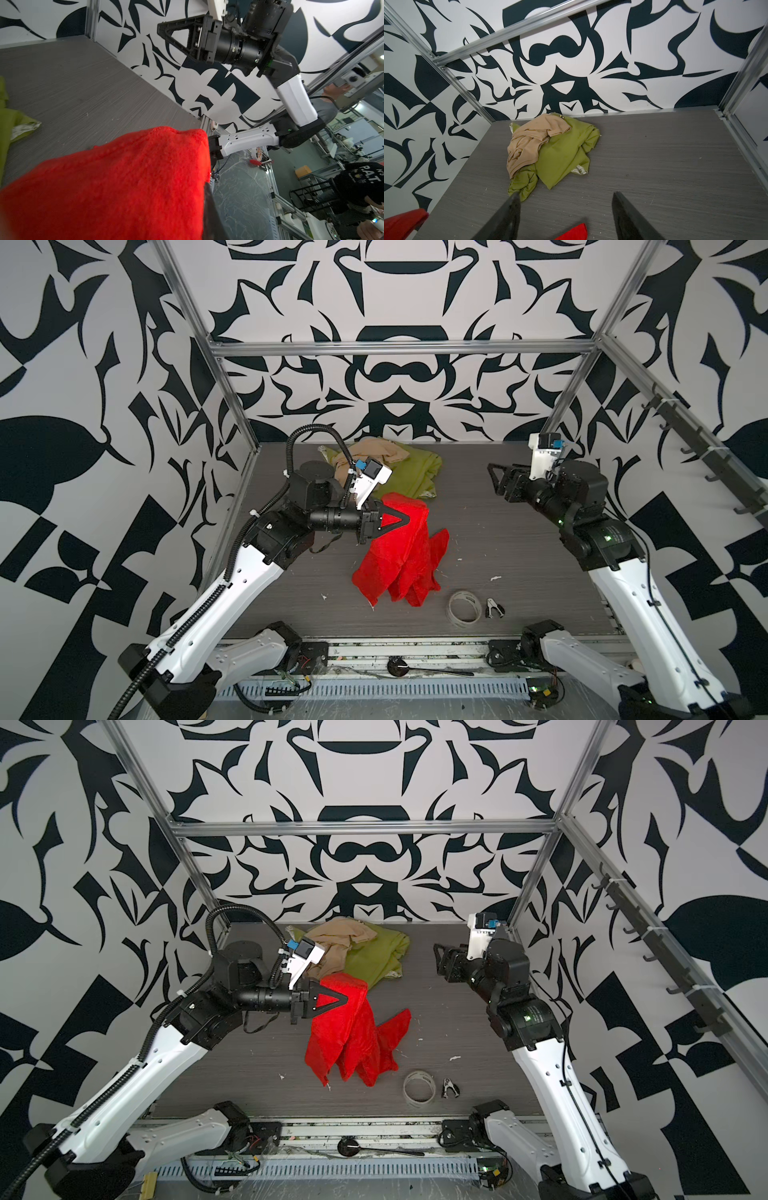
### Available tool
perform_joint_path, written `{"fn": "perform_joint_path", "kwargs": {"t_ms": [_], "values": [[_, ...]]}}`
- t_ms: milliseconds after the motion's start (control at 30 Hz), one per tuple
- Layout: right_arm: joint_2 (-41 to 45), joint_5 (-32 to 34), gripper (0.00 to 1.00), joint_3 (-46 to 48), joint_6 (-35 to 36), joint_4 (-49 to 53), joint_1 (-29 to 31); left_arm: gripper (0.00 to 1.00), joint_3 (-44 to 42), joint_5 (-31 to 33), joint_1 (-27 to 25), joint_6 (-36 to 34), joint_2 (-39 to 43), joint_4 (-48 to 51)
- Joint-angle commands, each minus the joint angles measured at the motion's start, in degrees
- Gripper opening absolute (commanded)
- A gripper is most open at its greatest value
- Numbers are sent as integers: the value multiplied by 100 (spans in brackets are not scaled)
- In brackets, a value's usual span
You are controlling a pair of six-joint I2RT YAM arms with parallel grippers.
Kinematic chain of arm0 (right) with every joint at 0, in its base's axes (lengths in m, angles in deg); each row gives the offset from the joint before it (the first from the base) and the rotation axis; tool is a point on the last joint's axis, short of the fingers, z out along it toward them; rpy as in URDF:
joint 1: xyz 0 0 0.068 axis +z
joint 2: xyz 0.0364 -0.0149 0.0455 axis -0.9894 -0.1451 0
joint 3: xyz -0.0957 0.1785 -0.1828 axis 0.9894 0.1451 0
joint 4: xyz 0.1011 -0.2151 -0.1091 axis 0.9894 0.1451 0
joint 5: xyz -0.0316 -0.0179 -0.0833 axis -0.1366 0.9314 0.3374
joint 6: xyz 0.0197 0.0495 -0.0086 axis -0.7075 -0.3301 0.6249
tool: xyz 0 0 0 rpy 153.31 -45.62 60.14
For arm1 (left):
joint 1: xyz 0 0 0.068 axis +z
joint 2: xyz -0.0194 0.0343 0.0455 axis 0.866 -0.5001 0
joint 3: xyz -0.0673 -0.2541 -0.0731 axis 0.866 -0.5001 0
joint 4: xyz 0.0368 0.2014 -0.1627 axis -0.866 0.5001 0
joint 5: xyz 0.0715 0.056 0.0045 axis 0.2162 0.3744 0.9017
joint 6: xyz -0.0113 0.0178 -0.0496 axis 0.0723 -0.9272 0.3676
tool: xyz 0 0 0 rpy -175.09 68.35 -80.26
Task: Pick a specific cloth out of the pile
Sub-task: 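Carry the red cloth with the left gripper toward the robot, away from the pile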
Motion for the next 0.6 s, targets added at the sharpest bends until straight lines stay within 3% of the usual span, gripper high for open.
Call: {"fn": "perform_joint_path", "kwargs": {"t_ms": [0, 567], "values": [[-29, -163, 71, 39, -219, -344, -16, 0, 1, 152, 32, -305, 97, 258], [-11, -106, 71, 378, -190, -301, -16, 0, 84, -37, 28, -254, -714, -75]]}}
